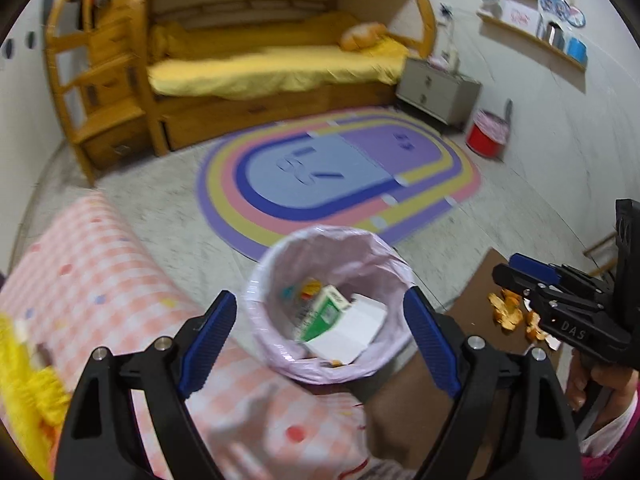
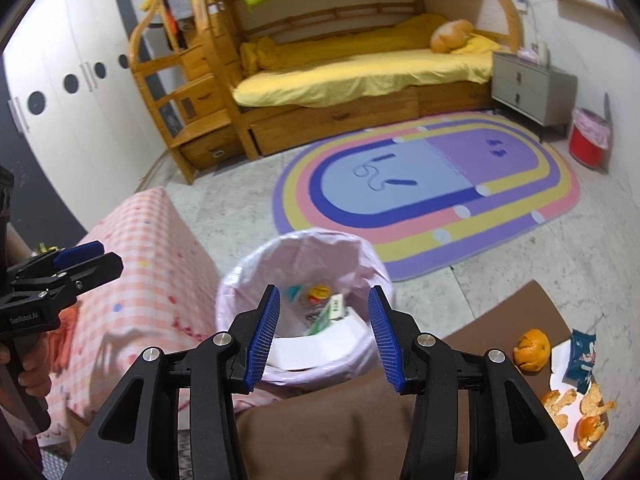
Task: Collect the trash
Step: 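Move both grippers back over the table toward the yellow foam net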
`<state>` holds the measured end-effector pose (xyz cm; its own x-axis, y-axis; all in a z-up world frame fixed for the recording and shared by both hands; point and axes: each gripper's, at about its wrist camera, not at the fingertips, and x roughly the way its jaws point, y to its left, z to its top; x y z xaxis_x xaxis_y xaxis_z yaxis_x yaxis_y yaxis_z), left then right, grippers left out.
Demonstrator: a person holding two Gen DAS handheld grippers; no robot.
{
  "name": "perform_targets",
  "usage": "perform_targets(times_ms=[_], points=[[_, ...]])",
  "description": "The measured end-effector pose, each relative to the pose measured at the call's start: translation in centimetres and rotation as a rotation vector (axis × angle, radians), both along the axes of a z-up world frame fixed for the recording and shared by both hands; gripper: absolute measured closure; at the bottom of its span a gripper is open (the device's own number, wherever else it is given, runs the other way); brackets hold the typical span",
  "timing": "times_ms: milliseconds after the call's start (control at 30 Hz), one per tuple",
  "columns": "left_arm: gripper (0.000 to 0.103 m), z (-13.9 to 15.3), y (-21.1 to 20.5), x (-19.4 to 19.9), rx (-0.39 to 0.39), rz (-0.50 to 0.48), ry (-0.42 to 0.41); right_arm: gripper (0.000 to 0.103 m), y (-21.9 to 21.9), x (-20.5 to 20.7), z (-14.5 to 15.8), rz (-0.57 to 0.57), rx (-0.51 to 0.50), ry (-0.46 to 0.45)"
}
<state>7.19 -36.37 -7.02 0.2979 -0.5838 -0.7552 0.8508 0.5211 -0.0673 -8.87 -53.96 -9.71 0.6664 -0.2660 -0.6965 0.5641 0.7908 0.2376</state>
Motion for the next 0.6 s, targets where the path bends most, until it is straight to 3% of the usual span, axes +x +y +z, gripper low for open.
perform_targets(times_ms=[200, 400, 600], points=[[0.019, 2.5, 6.3, -0.6, -0.048, 0.144, -0.06, 0.056, 4.3, 0.9, 2.7, 0.109, -0.029, -0.032], [0.019, 3.1, 13.2, -1.9, -0.066, 0.279, -0.082, 0.055, 10.1, 2.6, 5.1, 0.256, -0.063, -0.05], [0.019, 2.3, 19.4, -2.7, -0.063, 0.385, -0.063, 0.044, 16.8, 4.8, 6.7, 0.41, -0.096, -0.053]])
